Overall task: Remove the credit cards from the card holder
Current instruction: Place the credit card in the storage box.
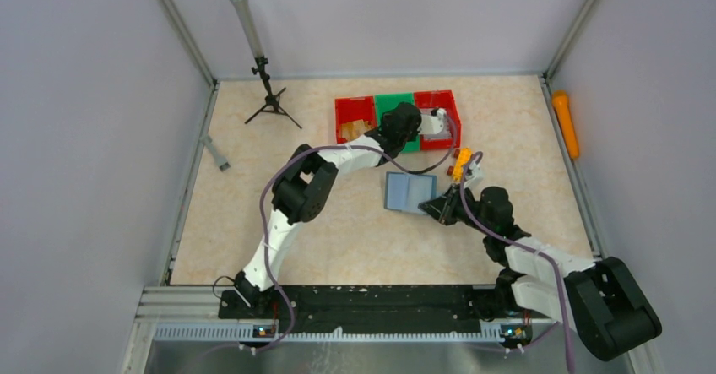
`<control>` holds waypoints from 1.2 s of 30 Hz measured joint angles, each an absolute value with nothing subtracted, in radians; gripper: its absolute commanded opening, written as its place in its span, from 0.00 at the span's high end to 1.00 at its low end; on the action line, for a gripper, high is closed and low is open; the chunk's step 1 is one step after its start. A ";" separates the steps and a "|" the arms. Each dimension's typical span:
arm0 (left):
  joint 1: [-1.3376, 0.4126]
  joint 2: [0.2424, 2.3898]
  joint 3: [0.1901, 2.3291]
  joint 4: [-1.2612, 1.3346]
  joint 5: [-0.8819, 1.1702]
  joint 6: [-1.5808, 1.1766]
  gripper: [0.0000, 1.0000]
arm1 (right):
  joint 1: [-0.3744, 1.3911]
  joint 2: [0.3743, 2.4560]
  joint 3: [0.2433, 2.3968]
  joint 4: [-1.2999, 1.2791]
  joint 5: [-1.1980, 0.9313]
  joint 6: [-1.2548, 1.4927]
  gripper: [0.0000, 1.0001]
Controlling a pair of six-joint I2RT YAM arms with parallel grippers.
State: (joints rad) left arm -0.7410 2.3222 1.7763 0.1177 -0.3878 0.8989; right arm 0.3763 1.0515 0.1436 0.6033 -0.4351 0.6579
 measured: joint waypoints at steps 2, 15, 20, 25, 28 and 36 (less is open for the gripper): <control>-0.744 2.342 1.781 0.117 -0.392 0.933 1.00 | 0.376 1.045 0.144 0.602 -0.434 0.658 1.00; -0.738 2.350 1.816 0.064 -0.414 1.036 0.87 | 0.376 1.021 0.144 0.597 -0.414 0.659 1.00; -0.738 2.350 1.816 0.020 -0.407 1.047 0.64 | 0.376 1.020 0.136 0.594 -0.412 0.659 1.00; -0.738 2.349 1.816 -0.002 -0.403 1.028 0.51 | 0.376 1.016 0.129 0.594 -0.409 0.658 1.00; -0.738 2.345 1.816 -0.013 -0.400 1.004 0.44 | 0.376 1.012 0.129 0.596 -0.408 0.658 1.00; -0.739 2.211 1.792 -0.105 -0.384 0.871 0.03 | 0.376 1.003 0.122 0.607 -0.410 0.657 1.00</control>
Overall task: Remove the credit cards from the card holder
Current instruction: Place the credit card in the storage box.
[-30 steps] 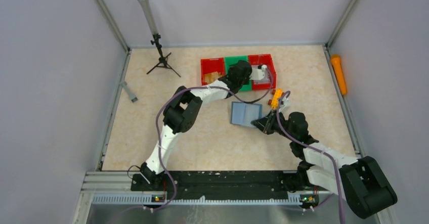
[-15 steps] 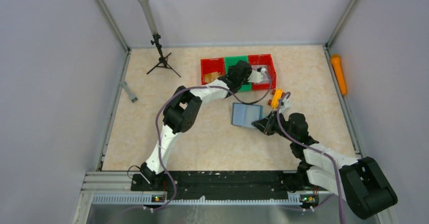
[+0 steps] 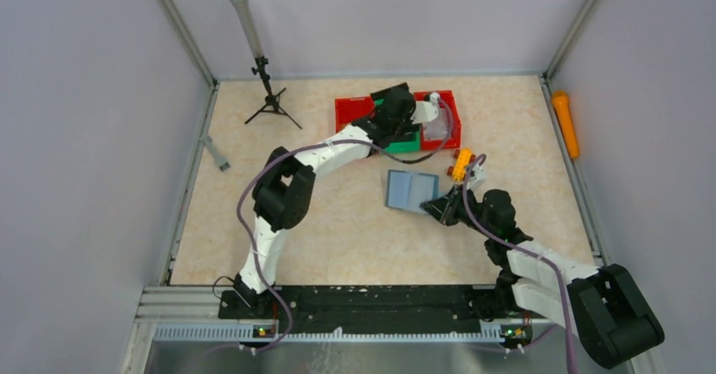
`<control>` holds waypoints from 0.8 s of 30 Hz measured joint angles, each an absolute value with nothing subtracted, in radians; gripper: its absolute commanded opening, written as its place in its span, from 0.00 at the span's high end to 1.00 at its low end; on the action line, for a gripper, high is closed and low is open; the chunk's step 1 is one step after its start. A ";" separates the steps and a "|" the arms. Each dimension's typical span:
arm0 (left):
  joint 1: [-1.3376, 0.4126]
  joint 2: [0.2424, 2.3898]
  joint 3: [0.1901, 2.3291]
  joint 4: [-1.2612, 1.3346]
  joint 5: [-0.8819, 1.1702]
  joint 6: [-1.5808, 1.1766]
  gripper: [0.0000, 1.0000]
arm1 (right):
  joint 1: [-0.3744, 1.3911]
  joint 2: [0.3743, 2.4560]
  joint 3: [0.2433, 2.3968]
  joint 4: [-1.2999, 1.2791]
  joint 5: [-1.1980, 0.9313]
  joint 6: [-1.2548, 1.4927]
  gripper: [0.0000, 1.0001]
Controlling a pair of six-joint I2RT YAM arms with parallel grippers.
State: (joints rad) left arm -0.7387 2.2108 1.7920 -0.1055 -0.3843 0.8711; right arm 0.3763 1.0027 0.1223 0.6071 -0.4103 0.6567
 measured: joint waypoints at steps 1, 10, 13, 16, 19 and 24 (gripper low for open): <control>-0.740 2.175 1.779 -0.112 -0.383 0.842 0.02 | 0.376 1.003 0.122 0.612 -0.413 0.656 1.00; -0.755 1.860 1.724 -0.223 -0.429 0.398 0.01 | 0.376 1.045 0.117 0.691 -0.455 0.674 1.00; -0.756 1.745 1.620 -0.241 -0.424 0.236 0.01 | 0.376 1.067 0.118 0.723 -0.480 0.693 0.99; -0.753 1.613 1.431 -0.230 -0.371 0.083 0.01 | 0.376 1.091 0.124 0.743 -0.508 0.717 0.98; -0.740 1.505 1.232 -0.200 -0.280 -0.051 0.01 | 0.376 1.132 0.152 0.772 -0.545 0.746 0.98; -0.665 1.354 0.915 -0.079 -0.031 -0.271 0.01 | 0.376 1.261 0.244 0.869 -0.617 0.818 0.98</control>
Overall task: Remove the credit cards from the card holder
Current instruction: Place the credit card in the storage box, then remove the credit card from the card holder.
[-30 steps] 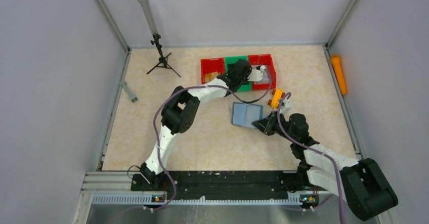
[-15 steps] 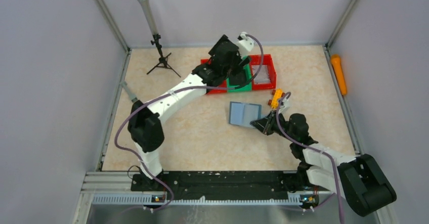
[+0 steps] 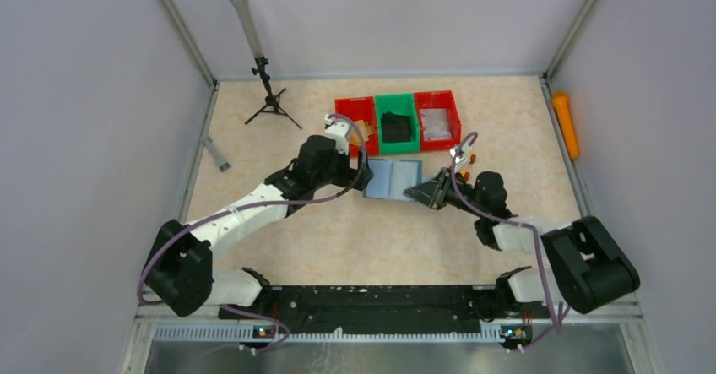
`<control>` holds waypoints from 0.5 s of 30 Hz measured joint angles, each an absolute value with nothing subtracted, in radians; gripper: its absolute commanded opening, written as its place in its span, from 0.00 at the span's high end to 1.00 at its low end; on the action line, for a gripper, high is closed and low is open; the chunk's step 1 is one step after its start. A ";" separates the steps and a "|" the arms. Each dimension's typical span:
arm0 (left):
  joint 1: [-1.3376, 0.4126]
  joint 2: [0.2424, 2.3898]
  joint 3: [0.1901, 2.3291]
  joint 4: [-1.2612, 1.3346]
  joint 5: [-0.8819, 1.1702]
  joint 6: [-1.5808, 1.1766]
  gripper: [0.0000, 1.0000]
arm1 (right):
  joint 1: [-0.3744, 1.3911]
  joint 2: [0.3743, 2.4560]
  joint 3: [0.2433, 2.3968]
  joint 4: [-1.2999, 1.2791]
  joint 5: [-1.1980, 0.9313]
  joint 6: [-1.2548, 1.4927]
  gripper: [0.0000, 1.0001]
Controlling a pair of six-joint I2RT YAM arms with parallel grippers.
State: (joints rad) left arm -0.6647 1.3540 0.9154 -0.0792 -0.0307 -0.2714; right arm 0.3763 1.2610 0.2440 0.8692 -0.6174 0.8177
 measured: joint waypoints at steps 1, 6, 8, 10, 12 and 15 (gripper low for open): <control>-0.646 1.327 0.859 -0.045 0.013 -0.308 0.01 | 0.376 1.298 0.261 0.909 -0.631 0.841 0.98; -0.617 1.255 0.723 0.083 0.098 -0.368 0.01 | 0.376 1.482 0.311 1.119 -0.683 0.976 0.98; -0.617 1.245 0.701 0.126 0.117 -0.377 0.01 | 0.377 1.544 0.339 1.164 -0.699 1.013 0.98; -0.616 1.241 0.679 0.184 0.140 -0.392 0.01 | 0.377 1.587 0.370 1.195 -0.705 1.035 0.97; -0.613 1.241 0.656 0.239 0.160 -0.405 0.01 | 0.381 1.594 0.379 1.205 -0.705 1.037 0.96; -0.585 1.250 0.613 0.315 0.207 -0.448 0.01 | 0.384 1.597 0.382 1.233 -0.705 1.032 0.95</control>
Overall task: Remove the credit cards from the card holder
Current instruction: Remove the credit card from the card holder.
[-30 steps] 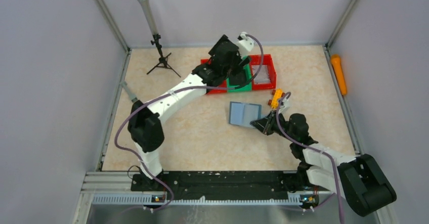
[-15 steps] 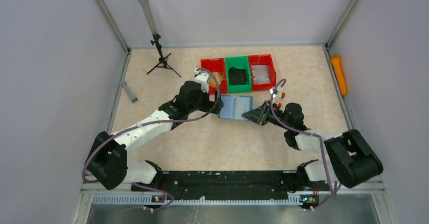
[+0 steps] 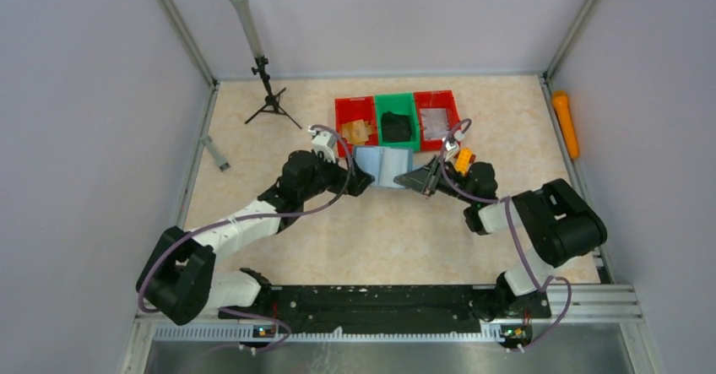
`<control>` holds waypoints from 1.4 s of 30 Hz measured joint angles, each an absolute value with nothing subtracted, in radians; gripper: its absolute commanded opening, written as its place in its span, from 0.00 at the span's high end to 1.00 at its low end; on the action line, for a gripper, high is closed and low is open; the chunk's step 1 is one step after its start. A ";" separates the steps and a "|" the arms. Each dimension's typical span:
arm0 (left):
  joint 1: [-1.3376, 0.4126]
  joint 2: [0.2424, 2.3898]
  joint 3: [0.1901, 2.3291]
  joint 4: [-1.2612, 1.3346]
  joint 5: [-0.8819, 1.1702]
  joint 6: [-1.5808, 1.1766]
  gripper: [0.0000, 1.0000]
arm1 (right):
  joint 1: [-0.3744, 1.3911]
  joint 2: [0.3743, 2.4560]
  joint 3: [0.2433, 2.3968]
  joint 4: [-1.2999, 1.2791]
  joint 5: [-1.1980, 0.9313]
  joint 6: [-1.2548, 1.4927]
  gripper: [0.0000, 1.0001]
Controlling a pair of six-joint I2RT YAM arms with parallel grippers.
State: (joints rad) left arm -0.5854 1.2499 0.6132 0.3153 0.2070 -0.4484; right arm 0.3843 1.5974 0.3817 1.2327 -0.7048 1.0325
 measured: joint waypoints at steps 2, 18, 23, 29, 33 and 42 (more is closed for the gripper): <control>-0.538 1.275 0.591 0.368 0.260 -0.496 0.01 | 0.384 1.610 0.382 1.261 -0.706 1.032 0.95; -0.427 1.393 0.550 0.662 0.614 -0.711 0.45 | 0.389 1.778 0.380 1.477 -0.740 1.160 0.91; -0.435 1.414 0.549 0.735 0.677 -0.732 0.87 | 0.390 1.778 0.379 1.480 -0.738 1.153 0.73; -0.435 1.464 0.571 0.673 0.672 -0.712 0.95 | 0.391 1.770 0.355 1.487 -0.716 1.111 0.59; -0.435 1.490 0.596 0.601 0.646 -0.695 0.98 | 0.393 1.728 0.334 1.470 -0.693 1.073 0.59; -0.435 1.513 0.620 0.550 0.643 -0.678 0.98 | 0.393 1.665 0.327 1.380 -0.657 1.004 0.88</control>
State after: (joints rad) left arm -0.4355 1.5127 0.6197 0.5495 0.6434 -0.6785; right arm 0.3927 1.6653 0.3275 1.3804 -0.6571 1.0042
